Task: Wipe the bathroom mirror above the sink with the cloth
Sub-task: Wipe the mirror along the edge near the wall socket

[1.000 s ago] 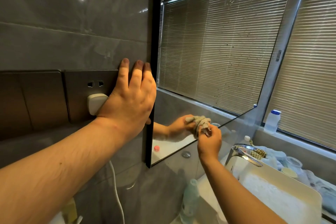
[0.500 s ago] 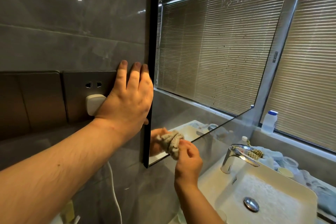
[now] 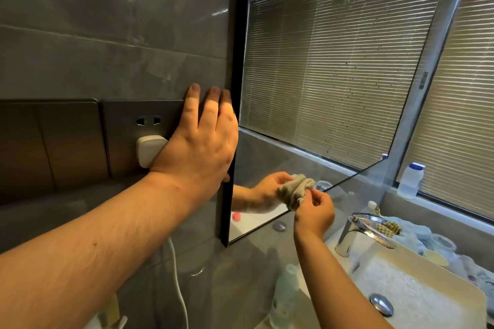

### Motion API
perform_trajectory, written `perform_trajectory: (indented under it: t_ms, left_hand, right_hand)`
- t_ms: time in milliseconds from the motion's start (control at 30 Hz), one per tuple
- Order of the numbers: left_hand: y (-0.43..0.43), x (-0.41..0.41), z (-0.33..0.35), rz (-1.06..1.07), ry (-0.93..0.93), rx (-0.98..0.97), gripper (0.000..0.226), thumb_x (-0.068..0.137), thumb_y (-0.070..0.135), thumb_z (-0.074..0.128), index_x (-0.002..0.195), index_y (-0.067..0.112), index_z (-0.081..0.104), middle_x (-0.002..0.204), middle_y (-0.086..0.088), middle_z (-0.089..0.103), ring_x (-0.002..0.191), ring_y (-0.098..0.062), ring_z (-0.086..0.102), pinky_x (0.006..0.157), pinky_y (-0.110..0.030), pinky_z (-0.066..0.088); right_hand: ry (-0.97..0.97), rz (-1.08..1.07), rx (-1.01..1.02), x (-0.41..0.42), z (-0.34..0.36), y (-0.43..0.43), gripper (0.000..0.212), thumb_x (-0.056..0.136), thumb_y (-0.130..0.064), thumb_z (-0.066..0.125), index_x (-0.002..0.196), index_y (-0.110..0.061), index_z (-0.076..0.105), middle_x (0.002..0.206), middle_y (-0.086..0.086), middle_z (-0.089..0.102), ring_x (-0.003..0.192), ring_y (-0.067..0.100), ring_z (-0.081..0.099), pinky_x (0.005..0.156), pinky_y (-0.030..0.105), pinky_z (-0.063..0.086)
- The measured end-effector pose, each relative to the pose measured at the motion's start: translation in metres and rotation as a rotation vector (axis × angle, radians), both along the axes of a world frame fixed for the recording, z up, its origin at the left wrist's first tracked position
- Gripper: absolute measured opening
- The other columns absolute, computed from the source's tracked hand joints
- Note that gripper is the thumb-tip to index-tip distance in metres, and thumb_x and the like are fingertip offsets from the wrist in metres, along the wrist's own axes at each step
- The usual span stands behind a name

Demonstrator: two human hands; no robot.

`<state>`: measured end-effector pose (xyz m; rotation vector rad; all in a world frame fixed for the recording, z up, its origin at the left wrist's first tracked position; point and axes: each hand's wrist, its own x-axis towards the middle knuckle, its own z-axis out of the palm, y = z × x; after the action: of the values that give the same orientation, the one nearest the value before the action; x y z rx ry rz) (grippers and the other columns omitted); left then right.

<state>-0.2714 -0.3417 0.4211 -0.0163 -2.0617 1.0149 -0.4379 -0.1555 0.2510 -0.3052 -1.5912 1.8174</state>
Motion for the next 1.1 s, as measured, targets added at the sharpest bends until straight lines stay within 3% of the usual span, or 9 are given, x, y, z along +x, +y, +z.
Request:
perform_trajectory:
  t_ms: [100, 167, 267, 467, 633, 800, 900, 967, 1100]
  left_hand:
    - [-0.001, -0.001, 0.0, -0.007, 0.009, -0.01, 0.103, 0.082, 0.065, 0.048, 0.144, -0.011, 0.018, 0.149, -0.032, 0.022, 0.137, -0.05, 0.025, 0.11, -0.068, 0.011]
    - [-0.002, -0.002, 0.0, -0.007, 0.012, -0.006, 0.104, 0.082, 0.067, 0.048, 0.143, -0.012, 0.017, 0.149, -0.032, 0.022, 0.137, -0.05, 0.024, 0.11, -0.069, 0.011]
    - [-0.001, -0.002, 0.0, -0.004, 0.01, 0.005, 0.105, 0.082, 0.068, 0.048, 0.143, -0.012, 0.017, 0.149, -0.032, 0.022, 0.138, -0.05, 0.024, 0.111, -0.068, 0.011]
    - [0.0, 0.0, 0.002, 0.0, -0.004, 0.013, 0.106, 0.081, 0.069, 0.049, 0.144, -0.011, 0.018, 0.15, -0.032, 0.021, 0.139, -0.049, 0.023, 0.111, -0.067, 0.01]
    - [0.0, 0.001, 0.0, -0.016, -0.006, 0.024, 0.107, 0.082, 0.068, 0.05, 0.145, -0.011, 0.014, 0.152, -0.031, 0.019, 0.14, -0.048, 0.021, 0.112, -0.066, 0.01]
    - [-0.001, 0.001, 0.0, -0.017, -0.011, 0.038, 0.107, 0.082, 0.066, 0.05, 0.145, -0.012, 0.013, 0.151, -0.031, 0.019, 0.14, -0.049, 0.02, 0.112, -0.067, 0.007]
    - [0.0, 0.001, 0.001, -0.012, -0.015, 0.035, 0.105, 0.084, 0.065, 0.049, 0.145, -0.013, 0.011, 0.151, -0.032, 0.017, 0.14, -0.049, 0.019, 0.111, -0.067, 0.006]
    - [0.0, 0.001, 0.0, -0.009, -0.023, 0.038, 0.105, 0.085, 0.064, 0.048, 0.144, -0.013, 0.009, 0.152, -0.032, 0.016, 0.141, -0.049, 0.018, 0.111, -0.067, 0.005]
    - [0.0, 0.001, 0.0, -0.01, -0.03, 0.052, 0.106, 0.084, 0.064, 0.05, 0.145, -0.012, 0.009, 0.153, -0.031, 0.015, 0.141, -0.048, 0.017, 0.112, -0.067, 0.005]
  right_hand:
    - [0.027, 0.003, 0.102, 0.008, -0.011, -0.009, 0.007, 0.095, -0.017, 0.063, 0.09, -0.014, 0.067, 0.095, 0.011, 0.064, 0.088, 0.023, 0.062, 0.079, 0.033, 0.048]
    - [0.124, 0.059, 0.169, 0.028, -0.02, -0.02, 0.011, 0.093, -0.022, 0.064, 0.086, -0.014, 0.065, 0.089, 0.004, 0.06, 0.083, 0.007, 0.057, 0.076, 0.023, 0.043]
    - [0.284, 0.141, 0.26, 0.054, -0.03, -0.032, 0.016, 0.085, -0.033, 0.065, 0.085, -0.018, 0.062, 0.087, -0.003, 0.056, 0.084, 0.002, 0.055, 0.075, 0.011, 0.041]
    - [0.421, 0.221, 0.441, 0.1, -0.042, -0.066, 0.026, 0.076, -0.023, 0.076, 0.091, -0.029, 0.055, 0.099, -0.007, 0.053, 0.098, -0.003, 0.052, 0.087, 0.008, 0.039]
    - [0.38, 0.23, 0.409, 0.121, -0.051, -0.085, 0.036, 0.074, -0.017, 0.076, 0.098, -0.037, 0.059, 0.113, -0.011, 0.053, 0.111, -0.01, 0.049, 0.094, 0.003, 0.036]
    - [0.26, 0.205, 0.315, 0.102, -0.04, -0.07, 0.041, 0.08, 0.001, 0.072, 0.088, -0.037, 0.056, 0.098, -0.003, 0.057, 0.094, 0.0, 0.056, 0.081, 0.006, 0.04]
    - [0.05, 0.178, 0.168, 0.086, -0.033, -0.059, 0.032, 0.085, -0.006, 0.073, 0.082, -0.034, 0.057, 0.095, 0.004, 0.062, 0.088, 0.015, 0.06, 0.08, 0.021, 0.047]
    - [-0.023, 0.184, 0.141, 0.086, -0.033, -0.059, 0.02, 0.087, -0.012, 0.072, 0.086, -0.027, 0.059, 0.098, 0.006, 0.063, 0.084, 0.012, 0.06, 0.079, 0.03, 0.048]
    - [0.036, 0.26, 0.223, 0.118, -0.039, -0.078, 0.027, 0.085, -0.012, 0.075, 0.08, -0.027, 0.053, 0.088, 0.0, 0.055, 0.079, 0.004, 0.056, 0.068, 0.015, 0.04]
